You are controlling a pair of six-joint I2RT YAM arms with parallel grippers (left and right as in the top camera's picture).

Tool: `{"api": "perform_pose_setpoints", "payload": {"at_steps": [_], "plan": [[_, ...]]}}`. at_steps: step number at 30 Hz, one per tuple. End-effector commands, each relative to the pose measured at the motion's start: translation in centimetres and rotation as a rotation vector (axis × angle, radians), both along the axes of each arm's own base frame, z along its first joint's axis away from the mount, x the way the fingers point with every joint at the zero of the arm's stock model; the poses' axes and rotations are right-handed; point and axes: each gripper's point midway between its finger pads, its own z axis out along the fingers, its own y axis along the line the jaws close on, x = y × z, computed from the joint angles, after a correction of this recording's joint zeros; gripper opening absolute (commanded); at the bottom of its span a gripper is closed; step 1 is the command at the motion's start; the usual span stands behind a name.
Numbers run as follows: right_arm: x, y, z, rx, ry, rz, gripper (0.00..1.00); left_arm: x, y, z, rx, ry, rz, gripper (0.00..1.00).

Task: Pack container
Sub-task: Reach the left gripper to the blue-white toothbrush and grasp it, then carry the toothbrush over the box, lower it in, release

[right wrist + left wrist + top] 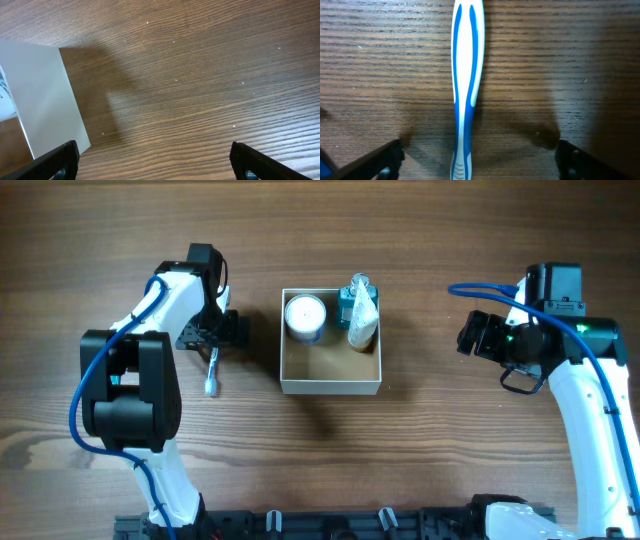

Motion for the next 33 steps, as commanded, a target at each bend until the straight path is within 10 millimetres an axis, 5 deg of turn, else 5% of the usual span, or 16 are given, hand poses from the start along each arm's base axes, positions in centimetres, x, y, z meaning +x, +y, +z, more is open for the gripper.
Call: {"api": "perform_pose_setpoints", "payload": {"at_steps": [1, 4, 6, 9, 11, 16, 19, 21, 23, 27, 30, 33], "plan": [[-0.2, 0.1, -0.4, 0.01, 0.014, 0.005, 0.97, -0.5, 0.3, -0.7, 0.013, 0.033, -0.018, 0.86], [-0.2, 0.1, -0.4, 0.009, 0.014, 0.008, 0.97, -1.6, 0.4, -1.3, 0.016, 0.064, -0.011, 0.58], [-0.2, 0.1, -0.4, 0.009, 0.013, 0.008, 0.97, -2.8, 0.5, -2.0, 0.018, 0.098, -0.011, 0.51], [-0.2, 0.1, -0.4, 0.008, 0.013, 0.008, 0.97, -3.5, 0.5, -2.4, 0.02, 0.116, -0.011, 0.17], [-0.2, -0.2, -0.4, 0.009, 0.014, -0.003, 0.97, -3.4, 0.5, -2.4, 0.02, 0.113, -0.011, 0.04], [-0.4, -1.3, -0.5, 0.014, 0.019, -0.043, 0.97, -2.8, 1.1, -1.7, 0.058, 0.091, -0.014, 0.04], [-0.3, -1.9, -0.4, 0.021, 0.015, -0.064, 0.97, -0.5, 0.9, 2.8, 0.052, -0.018, -0.006, 0.04], [-0.4, -2.0, -0.4, 0.02, 0.015, -0.067, 0.97, 1.4, -0.1, 8.3, 0.047, -0.167, -0.04, 0.04], [-0.4, -2.0, -0.4, 0.02, 0.016, -0.066, 0.97, 2.2, -2.5, 13.9, 0.028, -0.338, -0.133, 0.04], [-0.4, -2.0, -0.4, 0.02, 0.015, -0.066, 0.97, 1.1, -9.7, 21.5, -0.014, -0.592, -0.446, 0.04], [-0.4, -2.0, -0.4, 0.02, 0.016, -0.066, 0.97, -1.7, -17.1, 22.0, -0.042, -0.627, -0.768, 0.04], [-0.4, -2.0, -0.4, 0.019, 0.015, -0.064, 0.97, -3.6, -20.5, 21.5, -0.048, -0.626, -0.943, 0.04]]}}
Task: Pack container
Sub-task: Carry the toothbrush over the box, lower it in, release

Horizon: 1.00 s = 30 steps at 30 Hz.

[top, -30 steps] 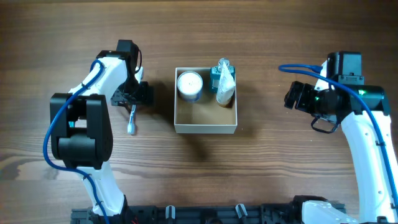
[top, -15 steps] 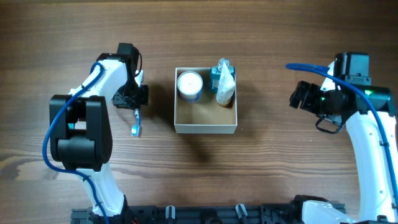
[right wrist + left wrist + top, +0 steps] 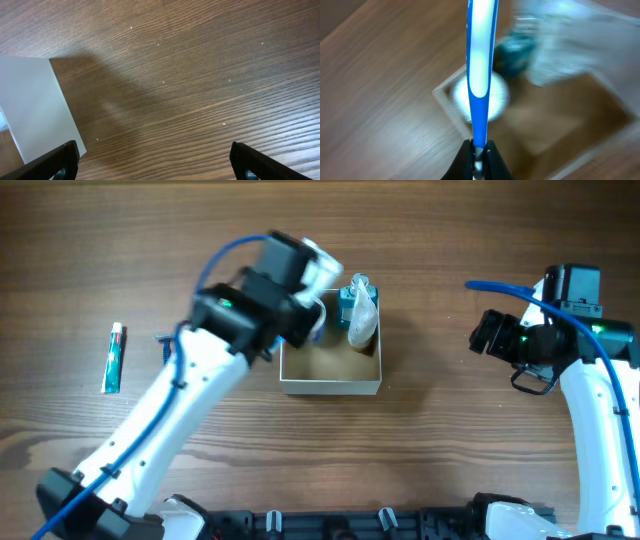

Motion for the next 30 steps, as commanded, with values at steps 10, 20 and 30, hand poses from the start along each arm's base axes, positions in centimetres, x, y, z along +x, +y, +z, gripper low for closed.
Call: {"api": "perform_pose_setpoints", "payload": {"at_steps": [10, 20, 30], "plan": [[-0.1, 0.0, -0.4, 0.006, 0.009, 0.008, 0.97, -3.8, -4.2, -4.2, 0.12, 0.117, -0.272, 0.04], [0.0, 0.0, -0.3, 0.004, 0.006, 0.011, 0.97, -6.5, -5.2, -5.6, 0.182, 0.153, -0.388, 0.04], [-0.1, 0.0, -0.4, 0.004, 0.008, 0.011, 0.97, -5.5, -5.6, -7.8, 0.227, 0.078, -0.485, 0.04]]}}
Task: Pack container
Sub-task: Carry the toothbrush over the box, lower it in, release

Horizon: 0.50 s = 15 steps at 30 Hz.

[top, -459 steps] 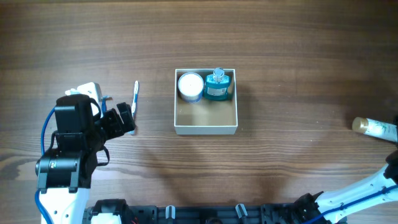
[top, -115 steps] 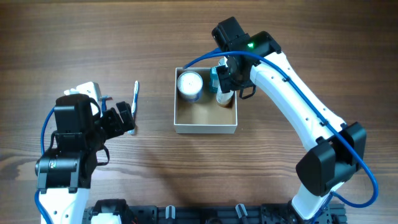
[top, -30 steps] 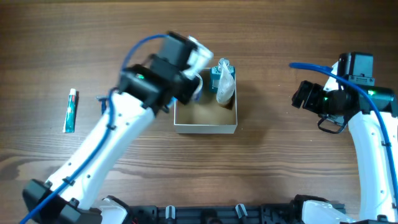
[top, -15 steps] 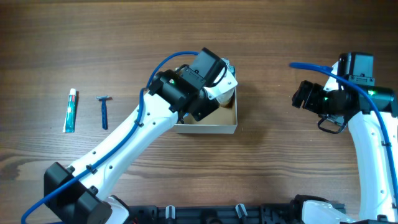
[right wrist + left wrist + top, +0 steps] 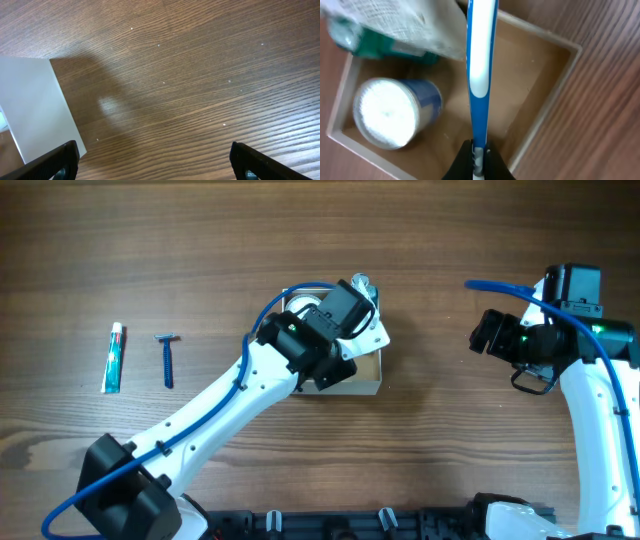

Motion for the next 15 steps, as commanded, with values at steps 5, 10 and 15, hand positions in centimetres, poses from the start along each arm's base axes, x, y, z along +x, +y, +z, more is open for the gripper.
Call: {"api": "perform_pose_setpoints", "payload": {"at_steps": [5, 10, 15], "plan": [[-0.2, 0.0, -0.4, 0.005, 0.012, 0.01, 0.97, 0.5, 0.3, -0.2, 0.066, -0.057, -0.09, 0.04], [-0.2, 0.0, -0.4, 0.005, 0.012, 0.011, 0.97, 0.0, 0.6, -0.9, 0.076, -0.016, -0.062, 0.04], [-0.2, 0.0, -0.4, 0.004, 0.013, 0.015, 0.97, -0.2, 0.8, -1.6, 0.087, 0.012, -0.036, 0.44]]}}
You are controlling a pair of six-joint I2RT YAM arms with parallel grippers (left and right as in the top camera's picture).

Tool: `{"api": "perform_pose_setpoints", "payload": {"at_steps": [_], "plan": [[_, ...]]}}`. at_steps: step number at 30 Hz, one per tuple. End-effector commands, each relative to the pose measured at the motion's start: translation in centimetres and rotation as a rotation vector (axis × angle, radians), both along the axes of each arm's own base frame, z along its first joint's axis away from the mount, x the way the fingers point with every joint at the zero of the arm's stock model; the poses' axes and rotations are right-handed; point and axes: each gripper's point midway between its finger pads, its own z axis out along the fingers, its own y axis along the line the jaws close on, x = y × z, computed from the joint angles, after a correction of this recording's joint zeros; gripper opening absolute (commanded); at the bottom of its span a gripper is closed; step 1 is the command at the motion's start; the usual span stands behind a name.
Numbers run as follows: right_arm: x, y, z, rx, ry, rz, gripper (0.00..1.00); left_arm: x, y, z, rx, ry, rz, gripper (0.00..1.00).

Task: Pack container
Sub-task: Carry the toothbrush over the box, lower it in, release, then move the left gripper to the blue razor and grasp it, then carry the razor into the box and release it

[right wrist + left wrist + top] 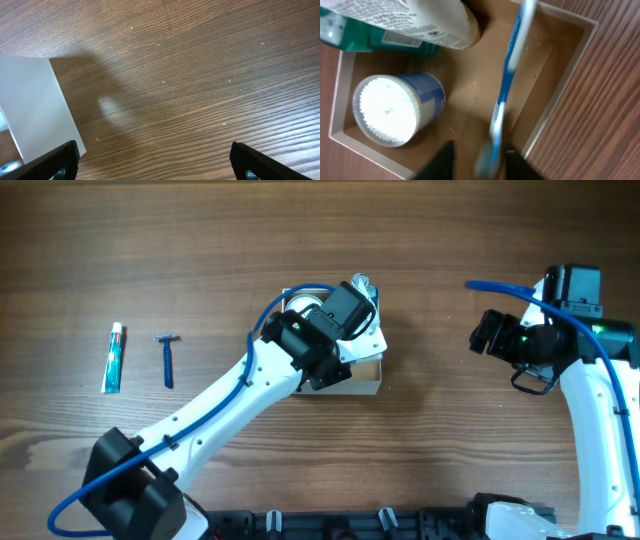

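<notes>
The open white box holds a blue tub of cotton swabs, a green bottle and a white printed tube. A blue and white toothbrush shows blurred and tilted over the box floor, loose between the fingers of my left gripper, which stands open above the box. From overhead, the left arm covers most of the box. My right gripper is open and empty over bare wood, right of the box wall.
A toothpaste tube and a blue razor lie side by side on the table at the far left. The right arm stays near the right edge of the table.
My left gripper has opened and let go of the toothbrush, which now shows tilted and blurred inside the box. The right arm has not moved.
My left gripper stood open around the toothbrush on the table left of the box. Then it was shut on the handle, near the box. Later it held the brush over the box interior, and now the brush is loose there.
</notes>
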Motion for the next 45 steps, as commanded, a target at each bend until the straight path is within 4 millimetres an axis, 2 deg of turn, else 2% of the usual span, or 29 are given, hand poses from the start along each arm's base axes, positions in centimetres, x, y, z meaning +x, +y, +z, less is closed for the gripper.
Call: {"api": "perform_pose_setpoints", "payload": {"at_steps": [1, 3, 6, 7, 8, 10, 11, 12, 13, 16, 18, 20, 23, 28, 34, 37, 40, 43, 45], "plan": [[-0.1, 0.0, -0.4, 0.005, 0.011, 0.012, 0.97, -0.2, 0.0, -0.5, 0.007, 0.011, 0.007, 0.45], [-0.1, 0.0, -0.4, 0.004, 0.011, 0.014, 0.97, 0.3, 0.2, 0.5, -0.014, -0.023, 0.075, 0.45], [-0.2, 0.0, -0.4, 0.003, 0.014, 0.015, 0.97, 2.0, 2.5, 5.3, -0.076, -0.175, 0.281, 0.46], [-0.4, 0.0, -0.5, 0.0, 0.022, 0.016, 0.97, 2.5, 4.3, 7.5, -0.137, -0.215, 0.395, 0.54], [-0.6, -0.1, -0.5, -0.006, 0.03, 0.014, 0.97, 3.3, 7.6, 9.7, -0.217, -0.241, 0.568, 0.67], [-0.7, -0.1, -0.6, -0.006, 0.034, 0.014, 0.97, 4.3, 11.8, 10.9, -0.28, -0.243, 0.745, 0.71], [-0.7, -0.1, -0.6, -0.006, 0.034, 0.014, 0.98, 4.7, 14.1, 11.1, -0.307, -0.229, 0.827, 0.73], [-0.7, -0.1, -0.6, -0.005, 0.034, 0.014, 0.99, 5.5, 17.9, 10.5, -0.332, -0.188, 0.944, 0.73], [-0.7, -0.1, -0.6, -0.005, 0.035, 0.013, 1.0, 6.0, 20.6, 9.7, -0.343, -0.158, 1.042, 0.73], [-0.9, -1.0, -0.6, -0.002, 0.04, -0.019, 1.0, 7.0, 25.3, 6.9, -0.357, -0.071, 1.205, 0.74], [-0.7, -1.7, -0.5, 0.01, 0.024, -0.047, 1.0, 7.5, 27.7, 4.1, -0.308, -0.007, 1.285, 0.74], [-0.6, -2.0, -0.5, 0.009, 0.02, -0.055, 1.0, 7.9, 29.1, 0.5, -0.256, 0.079, 1.335, 0.74], [-0.6, -2.1, -0.5, 0.001, 0.018, -0.054, 1.0, 8.0, 29.7, -4.9, -0.198, 0.227, 1.374, 0.74], [-0.6, -2.7, -0.5, -0.032, 0.02, -0.06, 1.0, 6.3, 30.6, -11.5, -0.102, 0.398, 1.424, 0.75], [-0.4, -2.9, -0.4, -0.047, 0.012, -0.054, 1.0, 4.5, 30.5, -15.1, -0.129, 0.434, 1.442, 0.75], [-0.4, -2.9, -0.4, -0.048, 0.012, -0.051, 1.0, 4.6, 30.2, -15.4, -0.151, 0.437, 1.441, 0.73], [-0.4, -2.9, -0.4, -0.048, 0.013, -0.05, 1.0, 4.1, 30.1, -15.4, -0.141, 0.455, 1.442, 0.37], [-0.4, -2.9, -0.4, -0.048, 0.013, -0.05, 1.0, 3.9, 30.1, -15.4, -0.137, 0.462, 1.443, 0.2], [-0.4, -2.9, -0.4, -0.048, 0.013, -0.05, 1.0, 3.9, 30.1, -15.4, -0.136, 0.462, 1.443, 0.12]]}}
